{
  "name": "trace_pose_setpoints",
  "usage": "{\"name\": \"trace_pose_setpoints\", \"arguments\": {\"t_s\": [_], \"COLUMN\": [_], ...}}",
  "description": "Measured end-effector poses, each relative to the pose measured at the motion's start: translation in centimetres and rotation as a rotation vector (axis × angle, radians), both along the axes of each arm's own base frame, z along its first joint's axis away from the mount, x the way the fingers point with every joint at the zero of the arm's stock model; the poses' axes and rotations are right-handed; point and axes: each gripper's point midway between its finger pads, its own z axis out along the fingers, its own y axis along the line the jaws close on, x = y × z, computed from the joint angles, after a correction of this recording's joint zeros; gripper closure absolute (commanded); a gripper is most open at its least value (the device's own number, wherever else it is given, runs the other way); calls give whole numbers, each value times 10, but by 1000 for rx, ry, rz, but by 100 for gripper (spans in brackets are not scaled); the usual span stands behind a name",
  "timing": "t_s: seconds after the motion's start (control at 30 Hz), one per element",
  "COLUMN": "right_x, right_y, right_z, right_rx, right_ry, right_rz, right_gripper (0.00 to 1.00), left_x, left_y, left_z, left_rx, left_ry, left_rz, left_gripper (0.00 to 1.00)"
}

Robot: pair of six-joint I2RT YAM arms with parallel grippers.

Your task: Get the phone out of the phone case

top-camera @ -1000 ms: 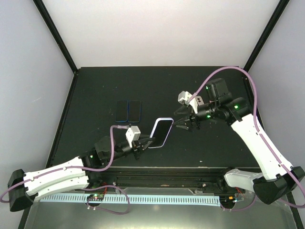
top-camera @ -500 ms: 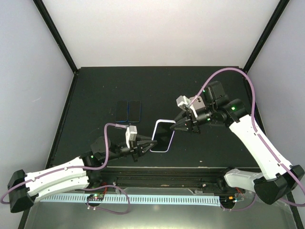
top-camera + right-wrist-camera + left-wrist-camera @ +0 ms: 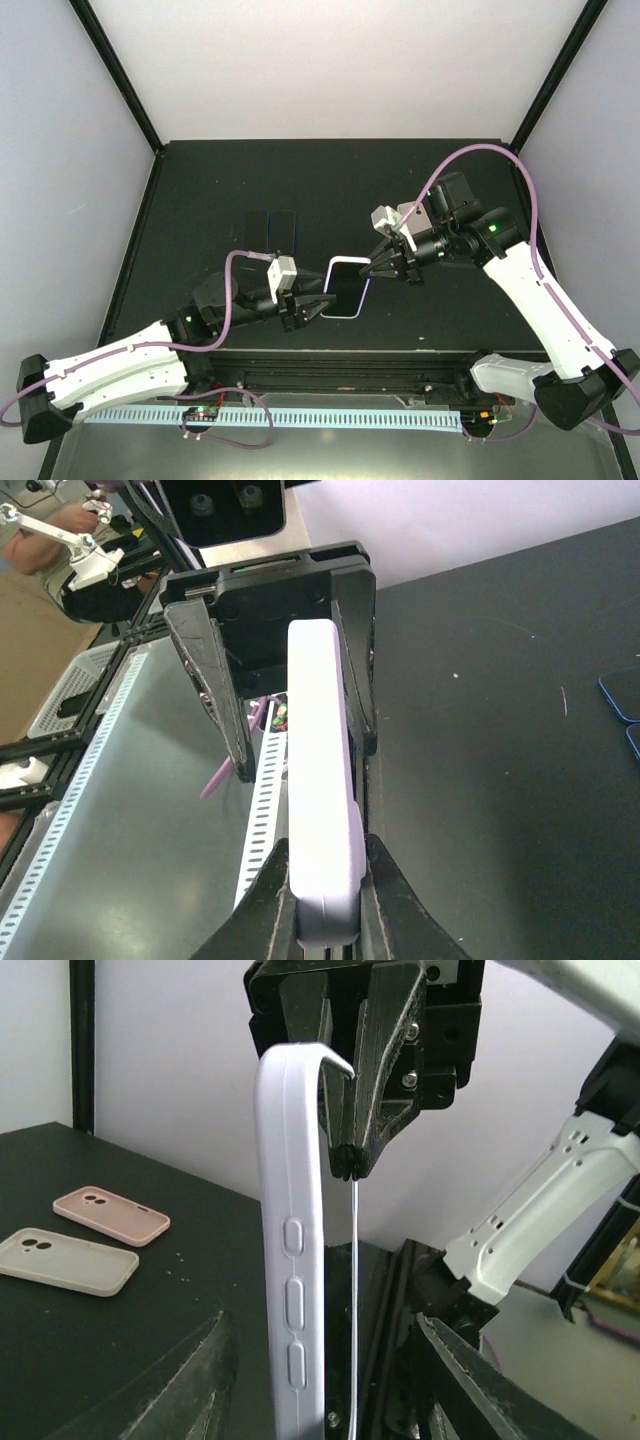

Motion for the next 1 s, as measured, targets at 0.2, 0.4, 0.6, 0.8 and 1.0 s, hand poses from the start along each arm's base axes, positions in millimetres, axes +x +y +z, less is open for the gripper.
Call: {"name": "trace_pose_setpoints", "arguments": {"t_s": [0.2, 0.4, 0.6, 0.8, 1.0], "right_x": [-2, -5, -8, -9, -16], "right_y": [1, 1, 1, 4, 4], "right_z": [-6, -7, -8, 2, 19], "right_rx": [-29, -35, -39, -35, 1], "right_ry": [2, 0, 6, 5, 3], "right_rz": [19, 35, 45, 74, 115], "right_gripper": [99, 99, 99, 58, 51], "left_x": [2, -1, -8, -12, -20], "left_y": [-9, -16, -18, -14, -2], "left_z": [-9, -22, -21, -15, -13], "left_rx": [87, 129, 125, 97, 71], "left_ry": [-25, -10, -7, 5, -12], "left_rz": [-18, -60, -108, -141, -160], "left_gripper": [61, 75, 91, 98, 98]}}
